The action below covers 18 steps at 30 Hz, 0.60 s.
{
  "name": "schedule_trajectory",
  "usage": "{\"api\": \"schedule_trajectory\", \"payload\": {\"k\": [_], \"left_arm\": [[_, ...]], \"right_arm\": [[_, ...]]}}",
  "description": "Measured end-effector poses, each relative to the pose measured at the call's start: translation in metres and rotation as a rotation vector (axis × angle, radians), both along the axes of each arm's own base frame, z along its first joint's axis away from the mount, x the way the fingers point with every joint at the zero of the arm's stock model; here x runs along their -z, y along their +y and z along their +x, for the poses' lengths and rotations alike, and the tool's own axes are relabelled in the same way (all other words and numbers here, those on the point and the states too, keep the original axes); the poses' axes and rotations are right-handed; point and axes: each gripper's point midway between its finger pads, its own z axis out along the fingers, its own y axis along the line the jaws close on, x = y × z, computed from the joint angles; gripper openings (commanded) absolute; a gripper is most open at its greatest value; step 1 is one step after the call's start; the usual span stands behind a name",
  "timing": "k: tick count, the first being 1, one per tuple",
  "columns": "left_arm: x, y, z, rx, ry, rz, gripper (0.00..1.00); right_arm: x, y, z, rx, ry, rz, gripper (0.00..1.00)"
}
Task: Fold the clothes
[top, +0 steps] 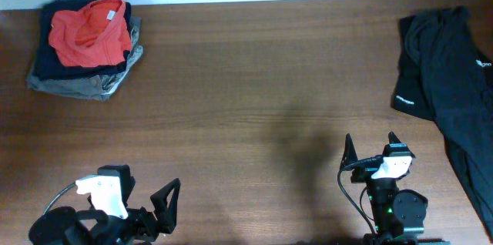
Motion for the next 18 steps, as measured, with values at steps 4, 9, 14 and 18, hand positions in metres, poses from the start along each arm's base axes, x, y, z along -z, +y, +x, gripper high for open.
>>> {"api": "schedule_trajectory", "payload": {"k": [4,9,14,18], "left_arm": [[0.0,0.0,0.0,0.0,0.0,0.0,0.99],[0.0,0.0,0.0,0.0,0.0,0.0,0.99],[0.0001,0.0,0.0,0.0,0.0,0.0,0.99],[-0.0013,-0.0019,0.0002,0.016,-0.008,0.003,0.99]], "right_arm": [[0.0,0.0001,0.0,0.0,0.0,0.001,0.99],[0.0,0.0001,0.0,0.0,0.0,0.0,0.99],[0.0,0.0001,0.0,0.0,0.0,0.001,0.99],[0.0,0.0001,0.0,0.0,0.0,0.0,0.99]]}}
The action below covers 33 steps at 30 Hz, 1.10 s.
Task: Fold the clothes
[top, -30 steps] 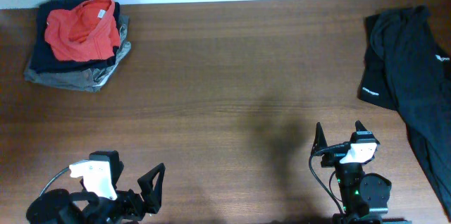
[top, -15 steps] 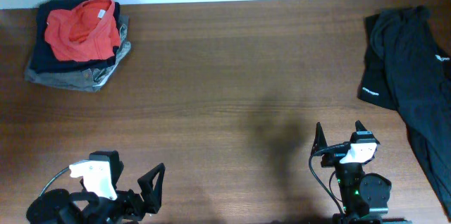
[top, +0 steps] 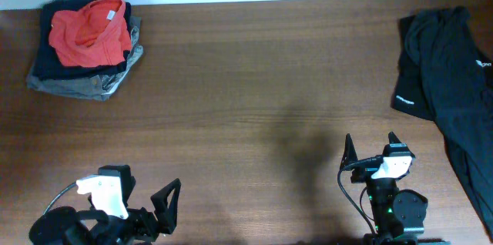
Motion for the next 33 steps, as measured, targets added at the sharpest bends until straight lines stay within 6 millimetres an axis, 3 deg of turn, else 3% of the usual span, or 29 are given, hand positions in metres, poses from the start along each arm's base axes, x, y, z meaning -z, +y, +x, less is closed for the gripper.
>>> {"api": "schedule_trajectory", "payload": {"k": [3,6,9,12,16,20,26,33], "left_arm": [[-0.015,-0.004,0.009,0.044,-0.088,0.022,0.99],[-0.048,-0.01,0.025,0.083,-0.282,0.027,0.99],[-0.067,-0.012,0.034,0.065,-0.414,-0.018,0.99],[-0.055,-0.011,0.042,0.031,-0.443,-0.06,0.99],[-0.018,-0.004,0.064,-0.027,-0.447,-0.081,0.99],[-0.004,0.003,0.082,-0.066,-0.574,-0.07,0.99],[0.03,0.009,0.088,-0.1,-0.673,-0.06,0.99],[0.045,0.019,0.09,-0.163,-0.729,-0.051,0.99]], "right_arm": [[0.0,0.0,0.0,0.0,0.0,0.0,0.99],[0.0,0.0,0.0,0.0,0.0,0.0,0.99],[0.0,0.0,0.0,0.0,0.0,0.0,0.99],[0.0,0.0,0.0,0.0,0.0,0.0,0.99],[0.0,0.0,0.0,0.0,0.0,0.0,0.99],[0.0,0.0,0.0,0.0,0.0,0.0,0.99],[0.0,0.0,0.0,0.0,0.0,0.0,0.99],[0.0,0.0,0.0,0.0,0.0,0.0,0.99]]}}
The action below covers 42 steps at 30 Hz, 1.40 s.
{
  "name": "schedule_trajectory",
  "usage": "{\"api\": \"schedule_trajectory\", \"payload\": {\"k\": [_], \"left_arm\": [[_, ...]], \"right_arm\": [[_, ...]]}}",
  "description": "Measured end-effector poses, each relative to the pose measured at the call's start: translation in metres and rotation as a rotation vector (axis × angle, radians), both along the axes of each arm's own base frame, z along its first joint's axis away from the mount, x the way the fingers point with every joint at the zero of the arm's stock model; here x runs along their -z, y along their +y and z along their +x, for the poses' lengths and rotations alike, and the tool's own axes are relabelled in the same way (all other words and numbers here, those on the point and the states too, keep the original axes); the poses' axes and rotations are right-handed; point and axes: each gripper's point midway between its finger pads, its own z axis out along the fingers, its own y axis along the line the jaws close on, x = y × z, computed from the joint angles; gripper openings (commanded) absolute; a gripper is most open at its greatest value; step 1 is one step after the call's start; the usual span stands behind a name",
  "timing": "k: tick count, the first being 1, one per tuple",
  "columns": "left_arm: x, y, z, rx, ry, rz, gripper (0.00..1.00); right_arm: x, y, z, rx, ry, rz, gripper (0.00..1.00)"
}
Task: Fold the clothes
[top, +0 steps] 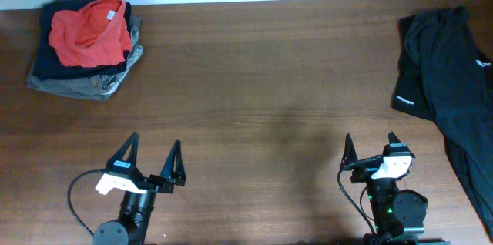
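A black garment (447,75) lies unfolded at the table's right edge, running off the frame. At the far left corner sits a stack of folded clothes (83,48), a red piece on top of dark blue and grey ones. My left gripper (154,152) stands open near the front edge at the left, its fingers pointing toward the table's middle, nothing between them. My right gripper (370,143) stands open near the front edge at the right, also empty, a short way left of the black garment.
The brown wooden table (254,83) spans the whole view. A white wall strip runs along its far edge. Cables loop beside each arm base at the front.
My left arm has turned and come forward: its gripper was low at the front edge pointing right, and now points up the table, open. The right arm and clothes have not moved.
At both earlier moments my left arm was tucked at the front left edge with its gripper open and sideways, and my right gripper stood open at the front right. Now the left gripper faces the table; the clothes lie as before.
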Motion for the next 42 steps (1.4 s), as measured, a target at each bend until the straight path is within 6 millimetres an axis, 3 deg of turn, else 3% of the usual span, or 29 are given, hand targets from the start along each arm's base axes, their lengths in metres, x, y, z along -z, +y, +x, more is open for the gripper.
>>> {"api": "schedule_trajectory", "payload": {"k": [8,15,42], "left_arm": [[0.032,0.026,0.008,-0.153,0.113,-0.015,0.99],[0.068,0.033,0.008,-0.195,0.26,-0.002,0.99],[0.069,0.043,0.008,-0.236,0.264,-0.007,0.99]], "right_arm": [[0.0,0.0,0.0,0.0,0.0,-0.001,0.99],[0.0,0.0,0.0,0.0,0.0,0.0,0.99],[0.0,0.0,0.0,0.0,0.0,-0.001,0.99]]}}
